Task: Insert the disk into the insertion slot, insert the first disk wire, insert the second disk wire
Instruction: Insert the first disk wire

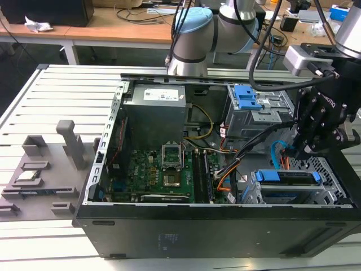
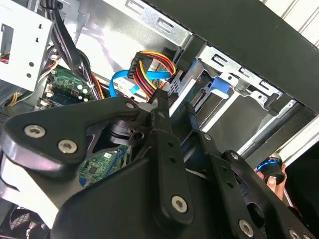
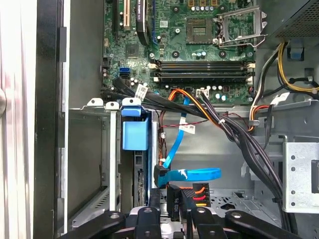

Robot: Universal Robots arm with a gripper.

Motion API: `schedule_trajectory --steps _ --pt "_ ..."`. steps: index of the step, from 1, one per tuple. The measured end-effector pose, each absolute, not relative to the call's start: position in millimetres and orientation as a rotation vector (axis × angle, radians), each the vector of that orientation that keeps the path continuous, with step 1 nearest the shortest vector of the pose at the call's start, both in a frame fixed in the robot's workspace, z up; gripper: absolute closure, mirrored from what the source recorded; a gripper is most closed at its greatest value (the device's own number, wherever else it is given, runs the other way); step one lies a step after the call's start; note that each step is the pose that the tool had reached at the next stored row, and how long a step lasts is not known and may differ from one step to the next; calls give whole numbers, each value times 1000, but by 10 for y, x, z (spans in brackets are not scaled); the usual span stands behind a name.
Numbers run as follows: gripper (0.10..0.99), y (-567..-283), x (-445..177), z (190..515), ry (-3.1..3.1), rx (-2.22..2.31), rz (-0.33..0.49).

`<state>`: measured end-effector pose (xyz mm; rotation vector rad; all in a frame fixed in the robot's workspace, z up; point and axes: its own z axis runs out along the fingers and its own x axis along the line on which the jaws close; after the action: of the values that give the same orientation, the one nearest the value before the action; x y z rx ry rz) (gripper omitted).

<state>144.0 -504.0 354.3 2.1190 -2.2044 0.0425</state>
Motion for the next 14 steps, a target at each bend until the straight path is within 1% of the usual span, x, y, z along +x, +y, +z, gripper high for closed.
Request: schedule_trajectory --steps 1,2,3,9,14 --pt "796 -5040 1441 3543 -2204 2119 43" --pt "867 -5040 1441 3543 -2204 2119 43" --pt "918 -5040 1441 3542 -2204 2119 43" --pt "918 -5063 1441 3540 -2204 2119 42" --pt "918 -5236 1441 3532 -2204 2119 43"
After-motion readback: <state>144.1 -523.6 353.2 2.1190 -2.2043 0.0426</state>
